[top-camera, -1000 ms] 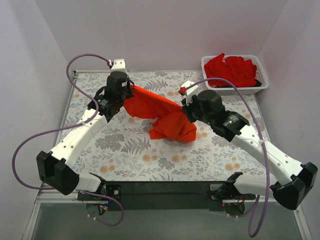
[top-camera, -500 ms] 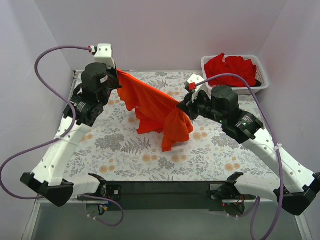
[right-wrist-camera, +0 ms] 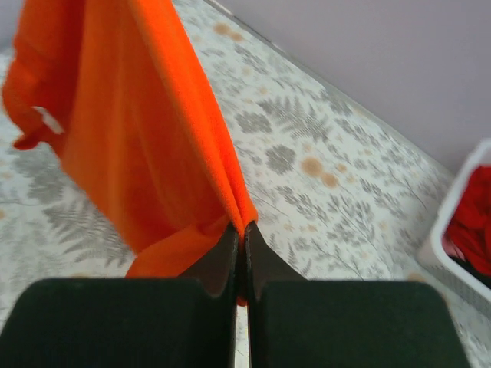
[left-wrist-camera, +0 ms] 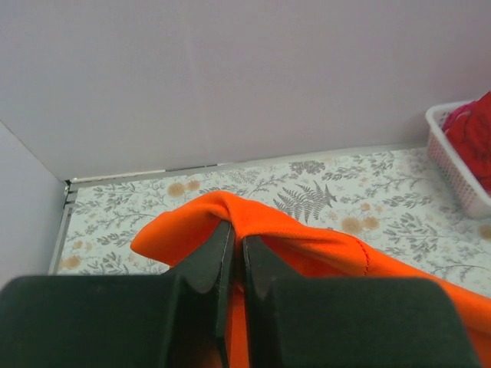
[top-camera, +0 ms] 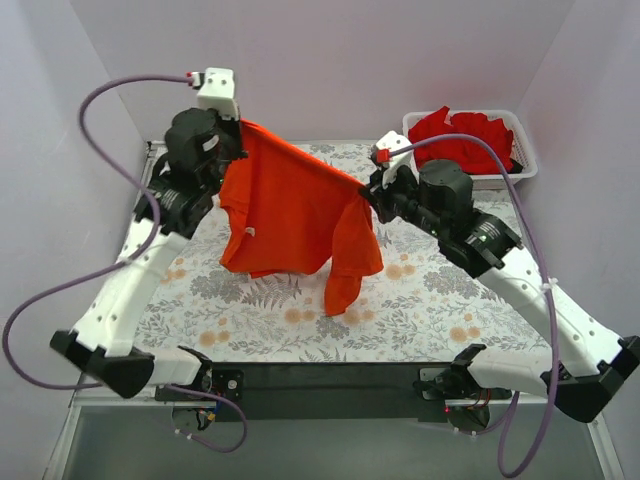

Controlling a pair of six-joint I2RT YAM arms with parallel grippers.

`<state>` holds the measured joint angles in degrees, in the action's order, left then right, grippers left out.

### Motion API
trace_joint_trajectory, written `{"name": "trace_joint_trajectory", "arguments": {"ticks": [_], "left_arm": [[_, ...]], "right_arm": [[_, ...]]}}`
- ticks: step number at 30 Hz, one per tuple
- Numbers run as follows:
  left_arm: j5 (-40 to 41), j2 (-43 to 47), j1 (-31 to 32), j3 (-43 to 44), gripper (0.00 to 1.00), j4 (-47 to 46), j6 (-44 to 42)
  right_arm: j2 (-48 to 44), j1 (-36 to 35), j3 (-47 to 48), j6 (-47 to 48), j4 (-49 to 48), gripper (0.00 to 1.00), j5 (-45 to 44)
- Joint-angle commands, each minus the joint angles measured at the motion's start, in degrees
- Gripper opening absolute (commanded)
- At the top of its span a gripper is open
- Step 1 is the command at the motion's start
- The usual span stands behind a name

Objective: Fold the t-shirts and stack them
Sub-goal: Flatten the tshirt out

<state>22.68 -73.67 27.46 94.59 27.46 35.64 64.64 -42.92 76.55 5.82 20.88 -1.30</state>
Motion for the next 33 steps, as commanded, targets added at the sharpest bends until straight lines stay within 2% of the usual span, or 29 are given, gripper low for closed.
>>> {"name": "trace_joint_trajectory", "arguments": {"ticks": [1, 4, 6, 7, 8, 11, 12, 13, 14, 15, 16, 18, 21, 22, 23, 25, 27, 29, 33], "left_arm": [[5.0, -9.0, -2.4, -0.8, 0.00, -7.9, -3.7], [5.6, -20.6, -2.9, 1.3, 0.00, -13.7, -5.2], [6.9, -28.2, -3.1, 9.0, 0.00, -14.9, -5.7], [7.4, -34.9, -3.1, 12.2, 0.00, -14.7, -6.1], [8.9, -38.6, -3.1, 19.2, 0.03, -14.5, -6.2], [9.9, -46.0, -3.0, 28.2, 0.20, -11.6, -3.7], [9.6, -46.0, -3.0, 28.1, 0.39, -10.9, -2.3], [9.0, -45.2, -3.1, 27.1, 0.50, -11.0, -0.4], [8.0, -42.5, -3.1, 25.5, 0.57, -11.2, 2.3], [6.2, -40.5, -3.1, 20.5, 0.71, -11.9, 3.6], [5.4, -38.5, -3.1, 18.0, 0.74, -12.1, 5.0], [3.4, -32.2, -3.0, 9.4, 0.79, -12.0, 9.0], [1.1, -22.7, -3.1, -0.6, 0.83, -11.0, 15.1], [-0.6, -19.9, -3.1, -7.7, 0.84, -10.7, 16.6], [-1.4, -17.5, -3.0, -10.9, 0.85, -10.2, 18.0], [-3.0, -10.9, -3.2, -21.2, 0.85, -9.2, 22.1], [-6.1, -5.5, -3.2, -27.9, 0.87, -8.5, 25.2], [-7.5, -2.5, -3.4, -36.3, 0.89, -8.6, 26.8], [-8.3, -0.2, -3.7, -44.2, 0.93, -8.8, 28.0]], "right_arm": [[3.8, 3.9, -3.9, 1.9, 2.1, 0.01, -15.8], [9.0, 10.7, -5.8, 0.6, -5.7, 0.01, -14.8], [14.9, 15.7, -5.1, -0.8, -8.0, 0.01, -15.0], [17.4, 17.0, -3.9, -1.2, -9.0, 0.04, -15.7], [20.0, 17.9, -0.1, -1.3, -8.8, 0.07, -16.9], [30.2, 19.4, 6.1, -1.3, -3.4, 0.15, -22.1], [31.2, 19.4, 9.6, -2.3, -1.7, 0.17, -21.9], [31.8, 19.4, 10.8, -2.7, -0.2, 0.28, -20.3], [31.4, 19.4, 10.8, -3.0, 0.8, 0.35, -18.1], [30.7, 19.3, 9.3, -3.4, 0.8, 0.52, -13.3], [30.0, 19.0, 8.3, -4.0, 0.8, 0.60, -11.6], [27.5, 18.2, 4.5, -5.2, 0.8, 0.69, -7.6], [23.7, 15.9, 0.0, -5.4, 1.3, 0.71, -1.8], [22.8, 14.8, -3.0, -6.6, 1.4, 0.71, -0.9], [21.3, 13.8, -4.5, -7.1, 1.7, 0.71, -0.1], [20.3, 10.2, -8.9, -7.6, 2.5, 0.71, 0.9], [19.4, 6.5, -11.6, -8.6, 2.8, 0.70, 2.4], [19.3, 3.8, -14.9, -9.1, 2.8, 0.70, 2.5], [21.6, -3.7, -17.5, -8.2, 2.8, 0.70, -0.4]]}}
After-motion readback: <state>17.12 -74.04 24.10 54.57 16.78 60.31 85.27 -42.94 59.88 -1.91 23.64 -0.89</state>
